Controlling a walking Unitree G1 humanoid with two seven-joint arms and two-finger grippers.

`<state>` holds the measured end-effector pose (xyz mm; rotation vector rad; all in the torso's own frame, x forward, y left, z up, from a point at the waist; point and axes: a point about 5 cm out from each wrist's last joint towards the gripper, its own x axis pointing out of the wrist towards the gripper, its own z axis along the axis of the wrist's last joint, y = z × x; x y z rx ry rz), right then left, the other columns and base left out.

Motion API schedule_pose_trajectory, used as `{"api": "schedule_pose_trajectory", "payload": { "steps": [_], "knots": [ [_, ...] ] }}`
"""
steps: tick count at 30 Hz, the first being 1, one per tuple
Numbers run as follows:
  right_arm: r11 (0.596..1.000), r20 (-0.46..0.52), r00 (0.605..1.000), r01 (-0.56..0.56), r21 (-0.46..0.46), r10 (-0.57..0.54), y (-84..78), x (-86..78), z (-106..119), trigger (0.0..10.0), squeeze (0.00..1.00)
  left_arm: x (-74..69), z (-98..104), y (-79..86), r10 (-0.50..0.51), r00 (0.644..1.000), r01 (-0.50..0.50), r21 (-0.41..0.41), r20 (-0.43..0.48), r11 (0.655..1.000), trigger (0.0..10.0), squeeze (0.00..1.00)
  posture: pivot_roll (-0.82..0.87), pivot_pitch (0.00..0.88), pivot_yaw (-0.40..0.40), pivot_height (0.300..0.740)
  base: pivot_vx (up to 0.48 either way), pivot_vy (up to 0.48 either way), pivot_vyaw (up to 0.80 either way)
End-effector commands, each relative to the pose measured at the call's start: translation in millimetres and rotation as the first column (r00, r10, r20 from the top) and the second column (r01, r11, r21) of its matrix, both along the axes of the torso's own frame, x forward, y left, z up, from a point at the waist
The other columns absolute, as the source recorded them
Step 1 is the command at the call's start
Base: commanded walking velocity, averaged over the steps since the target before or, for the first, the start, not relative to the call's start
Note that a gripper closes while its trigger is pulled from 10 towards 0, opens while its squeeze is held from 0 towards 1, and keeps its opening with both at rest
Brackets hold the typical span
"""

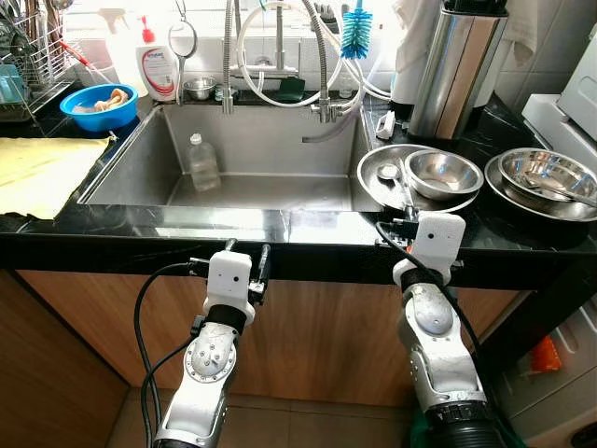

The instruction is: Kitchen organization

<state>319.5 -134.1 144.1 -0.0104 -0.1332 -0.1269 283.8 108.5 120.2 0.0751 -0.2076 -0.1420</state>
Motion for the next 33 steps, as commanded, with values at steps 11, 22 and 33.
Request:
{"api": "schedule_pose_trajectory", "payload": {
  "steps": [11, 22, 33],
  "knots": [
    [0.999, 0.118, 0.992, -0.033, -0.025, 0.036, 6.5, 2.4, 21.3, 10.0, 0.0, 2.3, -0.9, 0.2, 0.007, 1.0, -0.007, 0.002, -0.007, 1.0, 10.0, 0.0, -0.08, 0.0, -0.004, 0.74, 0.0, 0.0, 0.0],
    [0.994, 0.194, 0.978, -0.058, -0.087, 0.074, 6.2, 5.0, 34.0, 10.0, 0.0, 2.3, -1.0, 0.9, 0.008, 1.0, -0.008, 0.005, -0.006, 1.0, 10.0, 0.0, -0.07, 0.0, -0.005, 0.74, 0.0, 0.0, 0.0],
    [0.979, 0.14, 0.972, -0.177, -0.103, 0.19, 17.7, 10.7, 29.2, 10.0, 0.0, 1.2, -1.7, 0.6, -0.001, 1.0, 0.002, 0.011, -0.006, 1.0, 10.0, 0.0, -0.07, 0.0, 0.002, 0.74, 0.0, 0.0, 0.0]
  ]
}}
